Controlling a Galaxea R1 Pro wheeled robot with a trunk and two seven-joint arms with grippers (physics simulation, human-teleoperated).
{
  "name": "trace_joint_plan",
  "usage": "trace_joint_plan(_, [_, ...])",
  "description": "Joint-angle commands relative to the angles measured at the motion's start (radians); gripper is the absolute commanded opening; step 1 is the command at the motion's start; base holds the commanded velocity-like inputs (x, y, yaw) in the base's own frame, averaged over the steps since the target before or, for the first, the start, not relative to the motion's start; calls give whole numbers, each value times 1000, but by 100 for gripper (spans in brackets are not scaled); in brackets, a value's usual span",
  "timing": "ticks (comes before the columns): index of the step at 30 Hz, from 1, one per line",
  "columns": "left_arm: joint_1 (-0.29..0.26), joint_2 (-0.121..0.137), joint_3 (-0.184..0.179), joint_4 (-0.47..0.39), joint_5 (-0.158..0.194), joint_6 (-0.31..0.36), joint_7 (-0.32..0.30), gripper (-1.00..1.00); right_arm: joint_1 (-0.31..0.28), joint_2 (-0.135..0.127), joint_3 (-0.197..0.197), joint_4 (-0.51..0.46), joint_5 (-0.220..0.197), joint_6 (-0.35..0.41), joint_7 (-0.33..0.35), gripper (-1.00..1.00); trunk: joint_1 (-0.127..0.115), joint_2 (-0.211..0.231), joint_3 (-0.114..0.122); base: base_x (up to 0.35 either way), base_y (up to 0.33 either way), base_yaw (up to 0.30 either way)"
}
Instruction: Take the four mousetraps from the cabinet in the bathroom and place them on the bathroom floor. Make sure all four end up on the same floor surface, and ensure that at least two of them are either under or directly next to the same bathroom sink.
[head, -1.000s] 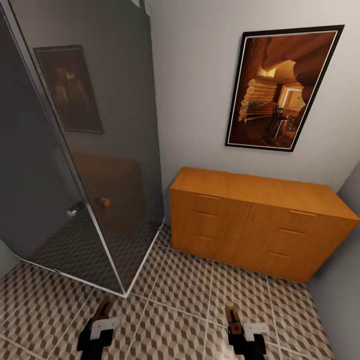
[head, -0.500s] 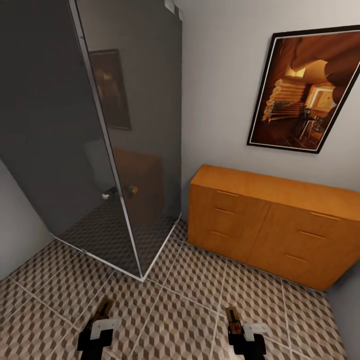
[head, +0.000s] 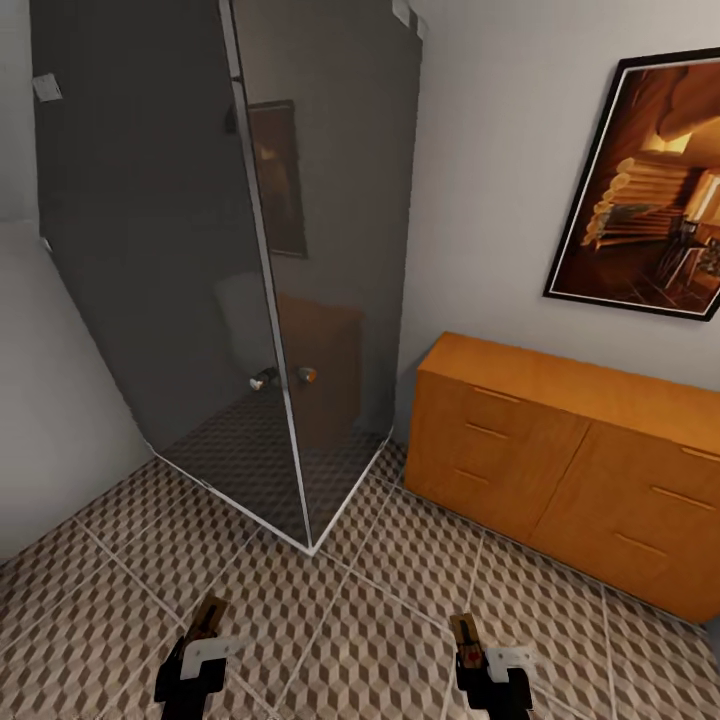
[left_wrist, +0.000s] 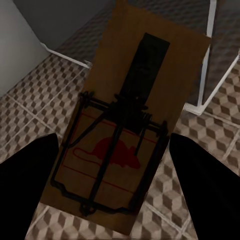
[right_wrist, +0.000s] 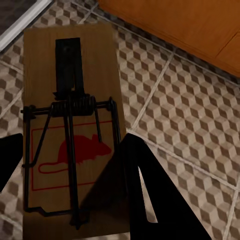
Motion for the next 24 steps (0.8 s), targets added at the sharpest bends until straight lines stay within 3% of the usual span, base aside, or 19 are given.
trace_joint_plan(1, [-2, 0, -8, -3, -1, -2, 10, -100, -1, -1, 8, 1, -1, -2, -11, -100, 1, -2, -2, 0, 0, 254])
trace_joint_plan(24, [-2, 0, -8, -3, -1, -2, 10, -100, -1, -2, 8, 1, -1, -2, -11, -100, 1, -2, -2, 0, 0, 254])
